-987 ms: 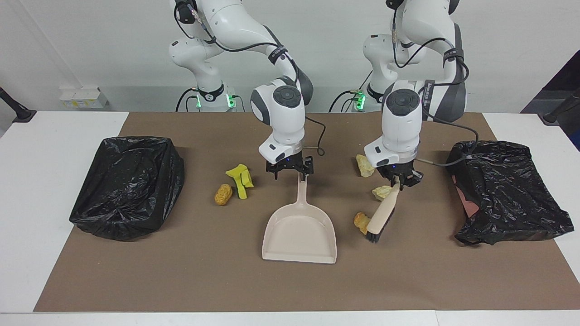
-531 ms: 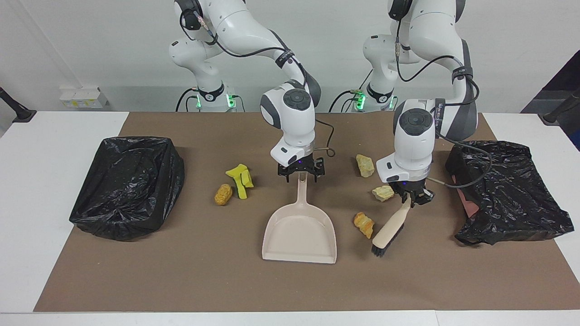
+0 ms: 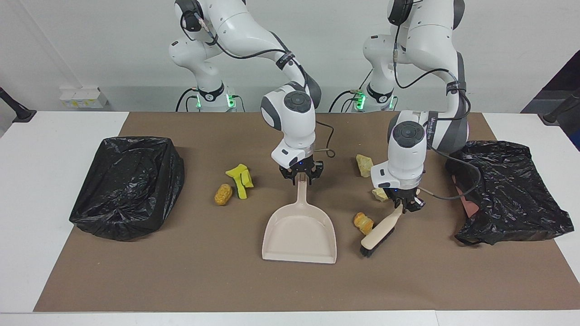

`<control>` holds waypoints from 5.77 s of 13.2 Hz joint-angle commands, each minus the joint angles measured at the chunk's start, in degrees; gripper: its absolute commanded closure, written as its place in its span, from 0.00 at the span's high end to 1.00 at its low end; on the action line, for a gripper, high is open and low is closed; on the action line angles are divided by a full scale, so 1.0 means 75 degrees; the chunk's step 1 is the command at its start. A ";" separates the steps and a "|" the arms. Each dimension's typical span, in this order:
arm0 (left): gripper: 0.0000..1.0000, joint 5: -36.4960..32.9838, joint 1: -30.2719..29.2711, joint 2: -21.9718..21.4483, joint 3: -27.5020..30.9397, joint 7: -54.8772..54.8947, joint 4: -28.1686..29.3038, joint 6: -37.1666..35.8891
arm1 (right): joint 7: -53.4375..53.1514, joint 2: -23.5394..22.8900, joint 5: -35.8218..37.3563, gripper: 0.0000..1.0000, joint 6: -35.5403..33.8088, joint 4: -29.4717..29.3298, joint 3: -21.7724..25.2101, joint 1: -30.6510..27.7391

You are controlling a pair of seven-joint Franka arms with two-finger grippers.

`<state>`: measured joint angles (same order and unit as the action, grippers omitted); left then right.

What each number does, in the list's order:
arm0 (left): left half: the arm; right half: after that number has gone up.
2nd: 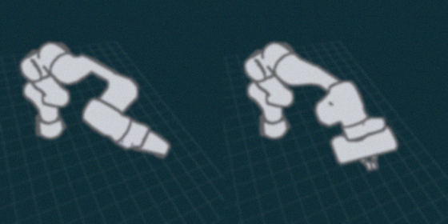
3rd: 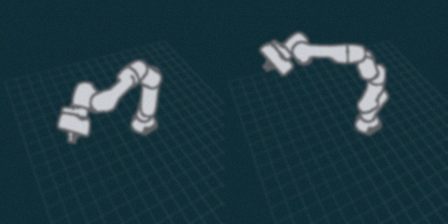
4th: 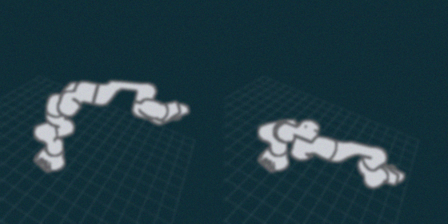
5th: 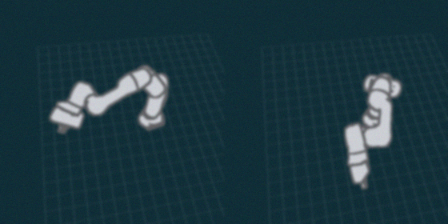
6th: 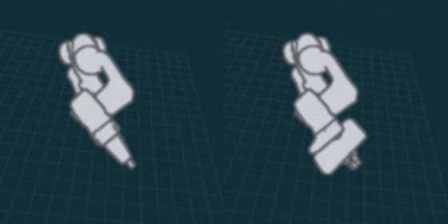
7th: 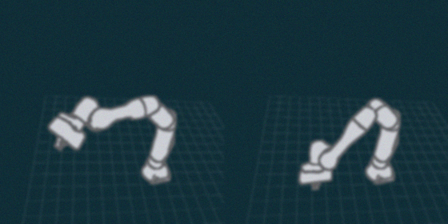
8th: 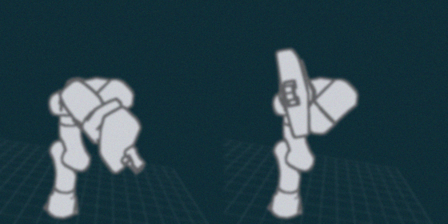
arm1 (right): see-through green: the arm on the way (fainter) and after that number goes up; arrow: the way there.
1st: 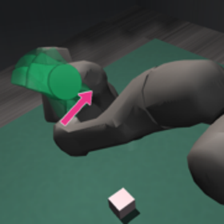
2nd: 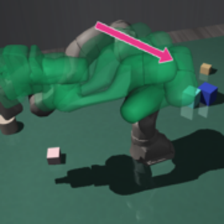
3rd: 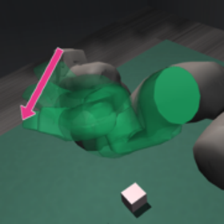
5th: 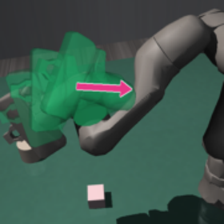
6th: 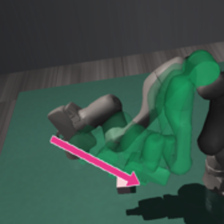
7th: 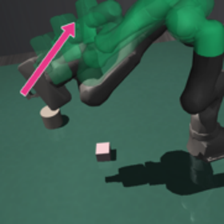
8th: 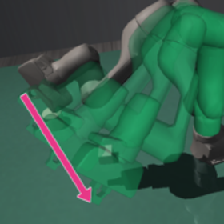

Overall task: Sweep and dump trash in bin
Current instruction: 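Grasp the dustpan handle with the right gripper while the left gripper positions the brush, then sweep the tan rocks toward the dustpan with the brush in the left gripper, then sweep the remaining rocks into the dustpan with the left gripper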

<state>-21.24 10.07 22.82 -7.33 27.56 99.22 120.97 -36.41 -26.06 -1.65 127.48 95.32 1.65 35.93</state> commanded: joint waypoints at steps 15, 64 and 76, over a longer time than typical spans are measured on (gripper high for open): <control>0.00 -0.0027 0.1272 -0.2818 -0.0008 0.1402 0.2158 -0.1984 | 0.6932 0.2512 0.0501 0.00 -0.1866 0.1809 -0.0045 -0.1016; 0.00 0.2047 0.0520 -0.2092 -0.0042 -0.5093 0.2636 -0.0871 | 1.1710 0.2361 0.0923 0.00 -0.1071 0.2630 -0.0057 -0.1065; 0.00 0.5071 0.2842 -0.2281 0.0004 -0.7330 0.2604 0.0372 | 1.1721 0.2385 0.0935 0.00 -0.1059 0.2736 -0.0057 -0.1076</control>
<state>16.07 31.59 4.21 -8.25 -25.92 121.25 123.35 53.48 -8.40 4.74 117.76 114.82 1.50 28.26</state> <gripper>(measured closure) 0.749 0.678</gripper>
